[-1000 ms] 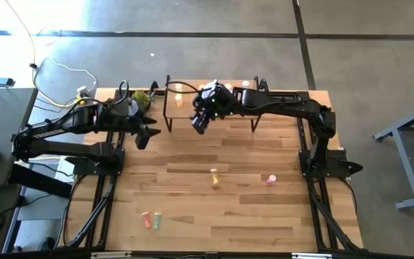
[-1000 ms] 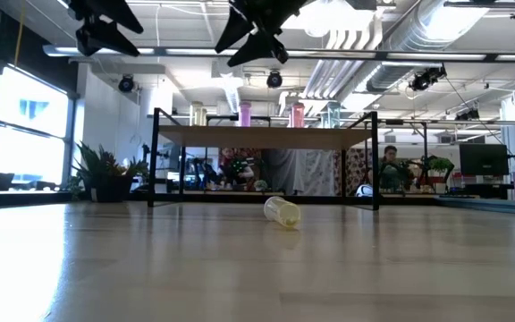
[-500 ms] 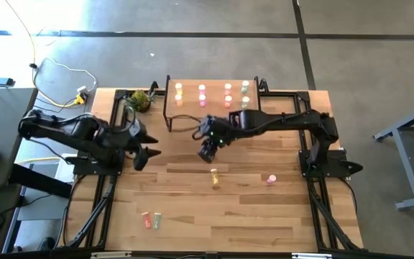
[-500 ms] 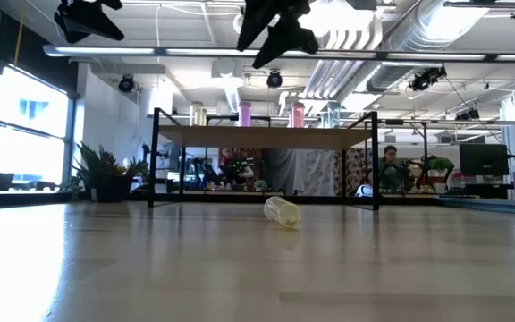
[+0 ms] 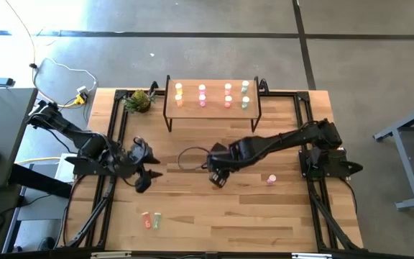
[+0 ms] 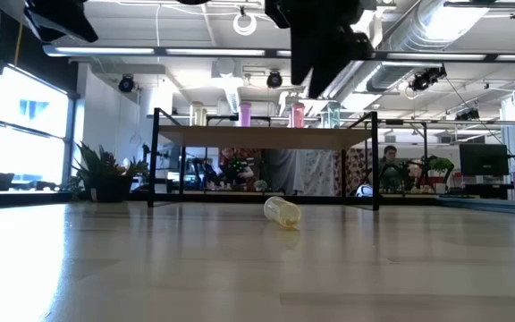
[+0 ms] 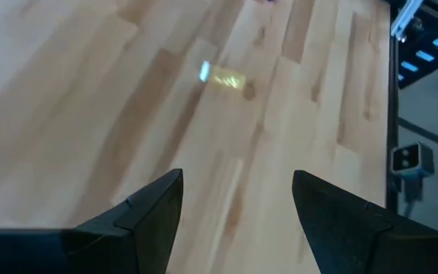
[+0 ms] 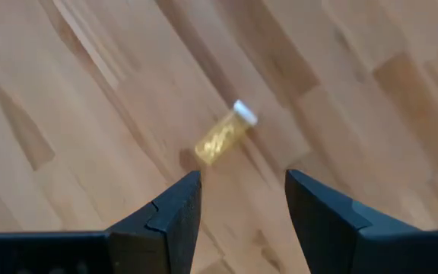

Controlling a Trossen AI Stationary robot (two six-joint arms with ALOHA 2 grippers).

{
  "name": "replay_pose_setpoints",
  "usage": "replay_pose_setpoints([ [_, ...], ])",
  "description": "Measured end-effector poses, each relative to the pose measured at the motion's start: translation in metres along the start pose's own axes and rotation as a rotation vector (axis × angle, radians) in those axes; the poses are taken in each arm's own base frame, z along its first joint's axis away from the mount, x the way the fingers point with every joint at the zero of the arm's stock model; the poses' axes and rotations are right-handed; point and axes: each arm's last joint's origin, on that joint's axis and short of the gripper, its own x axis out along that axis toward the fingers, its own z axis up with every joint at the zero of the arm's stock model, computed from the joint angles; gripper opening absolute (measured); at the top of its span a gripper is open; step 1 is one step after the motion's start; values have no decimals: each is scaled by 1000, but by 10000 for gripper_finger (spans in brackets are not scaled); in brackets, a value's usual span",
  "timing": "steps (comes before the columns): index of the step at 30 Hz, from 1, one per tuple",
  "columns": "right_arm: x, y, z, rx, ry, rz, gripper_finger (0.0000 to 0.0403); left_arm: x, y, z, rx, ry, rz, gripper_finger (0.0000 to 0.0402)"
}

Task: Pick and place medicine bottles onto shelf by color
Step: Put the red pill bottle on the shelf

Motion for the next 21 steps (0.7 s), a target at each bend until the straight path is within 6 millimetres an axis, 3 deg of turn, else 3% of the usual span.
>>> replay_pose_setpoints([
  [9,10,7,-16,80,-10,-39,181,12,-26,-23,-152,96,-7,239],
  [21,13,-6,5,119,-77,-34,181,36,-54,-60,-314,244,69,239],
])
